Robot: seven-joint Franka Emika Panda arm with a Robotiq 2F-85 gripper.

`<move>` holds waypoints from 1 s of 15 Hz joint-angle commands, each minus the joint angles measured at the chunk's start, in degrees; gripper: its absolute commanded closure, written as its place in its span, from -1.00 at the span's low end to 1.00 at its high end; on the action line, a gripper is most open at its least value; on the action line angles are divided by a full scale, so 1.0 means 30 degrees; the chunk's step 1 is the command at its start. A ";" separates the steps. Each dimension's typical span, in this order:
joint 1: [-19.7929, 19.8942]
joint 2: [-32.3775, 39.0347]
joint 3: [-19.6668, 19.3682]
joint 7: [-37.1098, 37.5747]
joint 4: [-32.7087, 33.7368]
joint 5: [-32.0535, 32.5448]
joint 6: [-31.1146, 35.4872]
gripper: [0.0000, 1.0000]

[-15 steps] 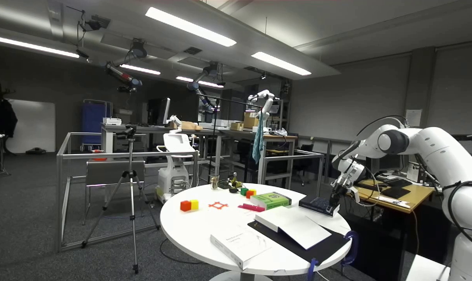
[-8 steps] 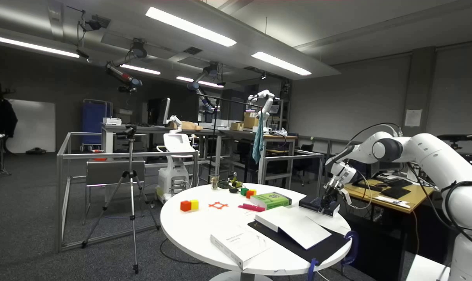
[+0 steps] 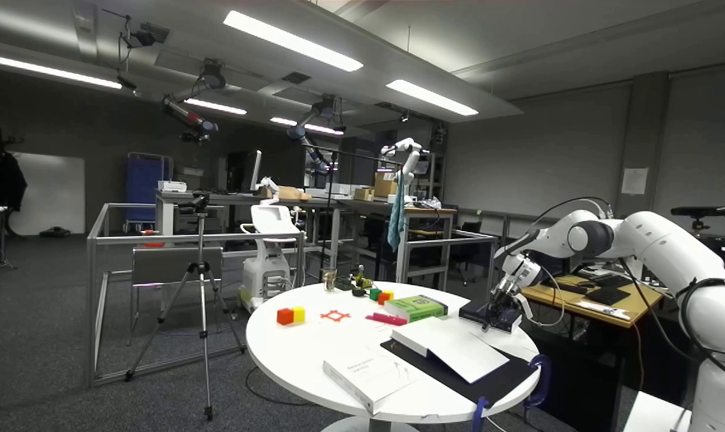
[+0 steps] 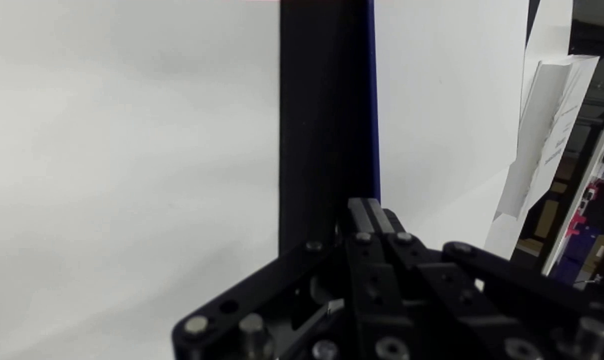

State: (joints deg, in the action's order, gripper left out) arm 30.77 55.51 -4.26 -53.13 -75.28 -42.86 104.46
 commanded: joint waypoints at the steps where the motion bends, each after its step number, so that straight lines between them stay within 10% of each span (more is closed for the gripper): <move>1: 0.0335 0.0432 0.0579 0.0884 0.0905 -0.0119 -0.0306 1.00; 15: 0.0098 0.0754 0.0966 0.0253 0.0364 -0.0046 0.0526 1.00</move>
State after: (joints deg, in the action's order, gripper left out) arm 30.65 57.60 -2.18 -52.11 -74.17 -42.84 104.69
